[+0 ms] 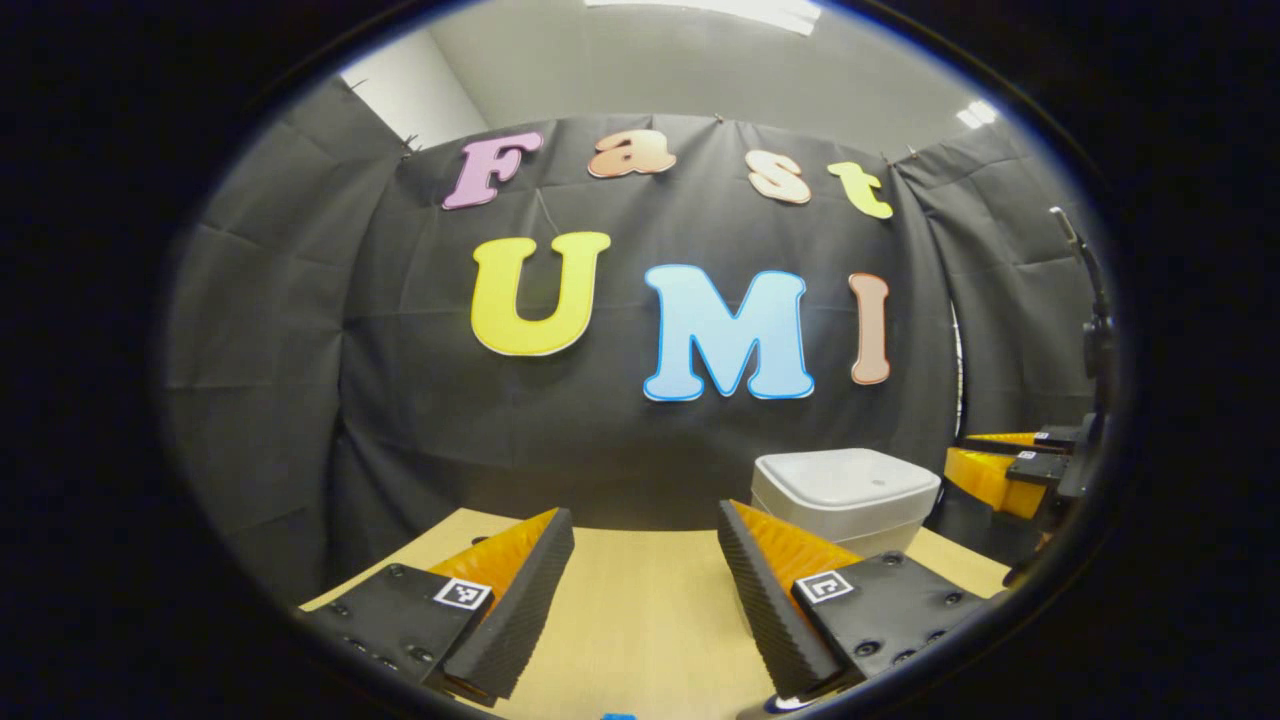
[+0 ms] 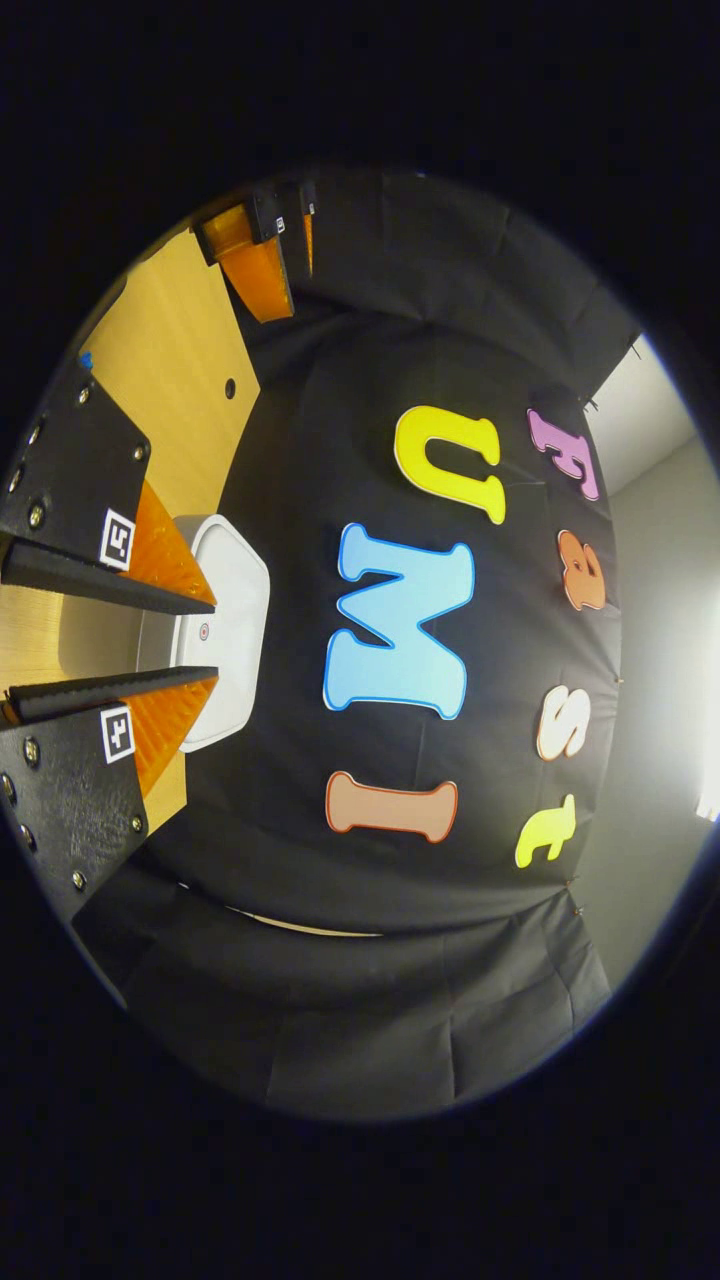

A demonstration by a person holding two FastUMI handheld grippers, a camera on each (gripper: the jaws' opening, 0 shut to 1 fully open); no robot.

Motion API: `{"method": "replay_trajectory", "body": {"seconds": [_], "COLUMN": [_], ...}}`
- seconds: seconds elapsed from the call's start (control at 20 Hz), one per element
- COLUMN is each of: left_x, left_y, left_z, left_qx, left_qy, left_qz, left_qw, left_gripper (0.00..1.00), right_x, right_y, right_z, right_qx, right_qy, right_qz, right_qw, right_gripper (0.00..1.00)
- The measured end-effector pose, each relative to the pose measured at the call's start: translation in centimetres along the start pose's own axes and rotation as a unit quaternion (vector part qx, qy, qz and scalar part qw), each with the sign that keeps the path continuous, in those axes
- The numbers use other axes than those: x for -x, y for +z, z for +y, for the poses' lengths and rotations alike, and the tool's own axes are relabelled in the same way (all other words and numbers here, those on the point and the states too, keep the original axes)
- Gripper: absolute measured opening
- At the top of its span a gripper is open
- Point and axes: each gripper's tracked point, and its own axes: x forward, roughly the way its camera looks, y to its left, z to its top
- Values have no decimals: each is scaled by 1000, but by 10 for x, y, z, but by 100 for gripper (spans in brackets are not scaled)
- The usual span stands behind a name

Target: Press the lid of the desktop garbage bin to open it, pick up the crumpled paper on the desktop and throw it into the bin, then pick up the pop can on the desktop and drop it into the bin, and finally close the garbage bin lid.

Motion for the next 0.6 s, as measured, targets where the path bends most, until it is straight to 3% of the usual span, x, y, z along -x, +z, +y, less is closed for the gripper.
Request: {"method": "replay_trajectory", "body": {"seconds": [0.1, 0.15, 0.25, 0.6], "left_x": [3, 3, 2, 12], "left_y": [1, 3, 4, 2], "left_z": [0, 0, -1, 1], "left_qx": [-3, -5, -6, -1], "left_qy": [0, 0, 0, 6], "left_qz": [-2, -2, -1, 1], "left_qw": [1000, 1000, 1000, 1000], "left_gripper": [95, 97, 97, 97], "right_x": [-2, -3, -7, -21], "right_y": [1, -4, 8, 11], "right_z": [7, -5, -5, -4], "right_qx": [8, 18, 9, -18], "right_qy": [12, -15, -17, -1], "right_qz": [-6, -5, -16, -23], "right_qw": [1000, 1000, 1000, 1000], "right_gripper": [35, 35, 5, 1]}}
